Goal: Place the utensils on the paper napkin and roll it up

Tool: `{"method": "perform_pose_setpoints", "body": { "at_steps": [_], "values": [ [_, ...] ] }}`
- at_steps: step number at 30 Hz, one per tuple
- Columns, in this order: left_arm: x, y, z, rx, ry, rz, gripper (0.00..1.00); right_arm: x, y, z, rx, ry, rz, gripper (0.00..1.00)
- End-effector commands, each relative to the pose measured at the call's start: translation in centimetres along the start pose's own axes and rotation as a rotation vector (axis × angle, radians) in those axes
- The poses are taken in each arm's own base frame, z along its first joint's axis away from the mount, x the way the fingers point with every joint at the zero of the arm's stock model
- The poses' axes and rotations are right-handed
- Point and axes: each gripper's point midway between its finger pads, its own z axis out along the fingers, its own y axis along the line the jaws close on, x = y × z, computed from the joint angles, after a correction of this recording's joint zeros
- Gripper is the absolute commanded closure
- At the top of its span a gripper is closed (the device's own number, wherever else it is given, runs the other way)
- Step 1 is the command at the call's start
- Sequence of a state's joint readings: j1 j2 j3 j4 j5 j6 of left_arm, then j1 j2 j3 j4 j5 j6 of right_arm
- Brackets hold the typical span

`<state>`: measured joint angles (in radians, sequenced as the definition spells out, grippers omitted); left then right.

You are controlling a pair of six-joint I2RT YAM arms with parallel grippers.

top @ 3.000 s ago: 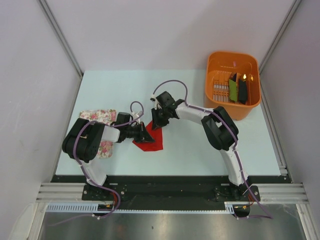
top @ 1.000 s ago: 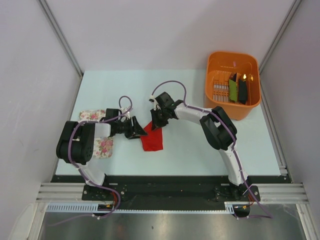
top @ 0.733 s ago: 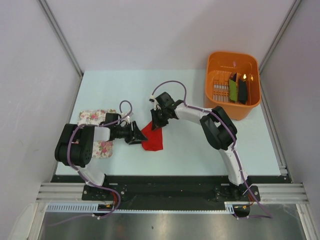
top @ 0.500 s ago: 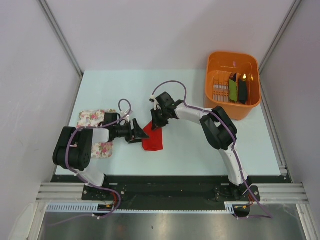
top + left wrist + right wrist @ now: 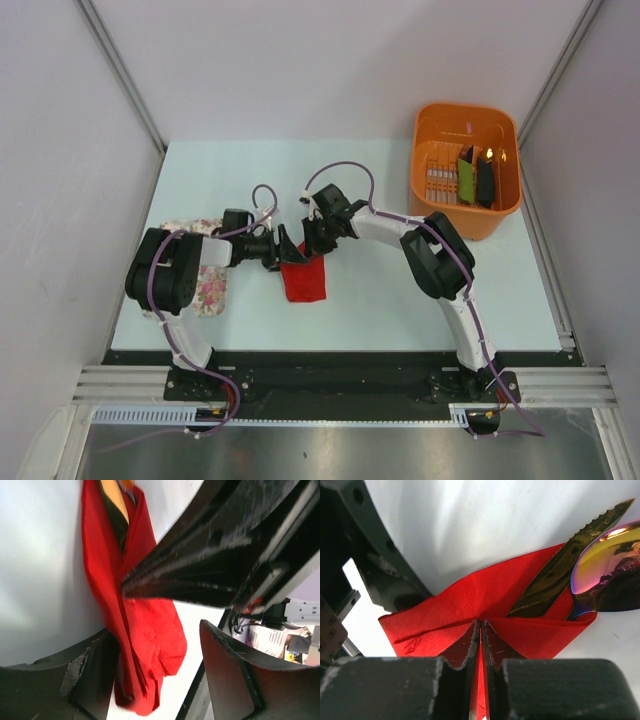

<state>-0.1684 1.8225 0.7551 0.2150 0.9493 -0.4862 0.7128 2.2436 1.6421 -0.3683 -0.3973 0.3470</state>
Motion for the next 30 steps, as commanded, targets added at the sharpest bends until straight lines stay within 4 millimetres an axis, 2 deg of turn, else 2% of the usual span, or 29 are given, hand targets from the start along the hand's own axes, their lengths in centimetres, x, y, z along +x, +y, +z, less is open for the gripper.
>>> {"method": "perform_pose_setpoints", "body": {
  "at_steps": [1, 4, 10, 15, 17, 20, 24, 28, 30],
  "values": [
    [-0.6, 0.2, 0.3, 0.007, 0.021, 0.085, 0.31, 4.1, -4.4, 2.5, 0.133, 0.092, 0.020, 0.91],
    [0.0, 0.0, -0.1, 0.023, 0.063, 0.115, 0.34, 4.1, -4.5, 2.4, 0.138, 0.090, 0.019, 0.91],
    [2.2, 0.3, -2.3, 0.010, 0.137, 0.056, 0.44, 4.2, -4.4, 2.5, 0.138, 0.090, 0.013, 0.91],
    [2.3, -0.1, -3.7, 0.009, 0.107, 0.035, 0.50, 4.2, -4.4, 2.4, 0.140, 0.088, 0.014, 0.91],
    [1.6, -0.5, -4.0, 0.014, 0.062, 0.040, 0.54, 4.2, -4.4, 2.5, 0.137, 0.085, 0.015, 0.91],
    [1.1, -1.1, -3.7, 0.019, 0.016, 0.027, 0.59, 4.1, -4.2, 2.6, 0.134, 0.082, 0.017, 0.91],
    [0.6, -2.7, -3.1, 0.043, 0.001, 0.030, 0.74, 4.1, -4.2, 2.7, 0.135, 0.081, 0.017, 0.91],
    [1.0, -4.0, -2.2, 0.033, -0.005, 0.061, 0.83, 4.1, -4.1, 2.6, 0.137, 0.081, 0.017, 0.92],
    [1.4, -4.0, -1.6, 0.015, 0.012, 0.054, 0.86, 4.2, -4.0, 2.7, 0.135, 0.082, 0.016, 0.91]
  ]
}}
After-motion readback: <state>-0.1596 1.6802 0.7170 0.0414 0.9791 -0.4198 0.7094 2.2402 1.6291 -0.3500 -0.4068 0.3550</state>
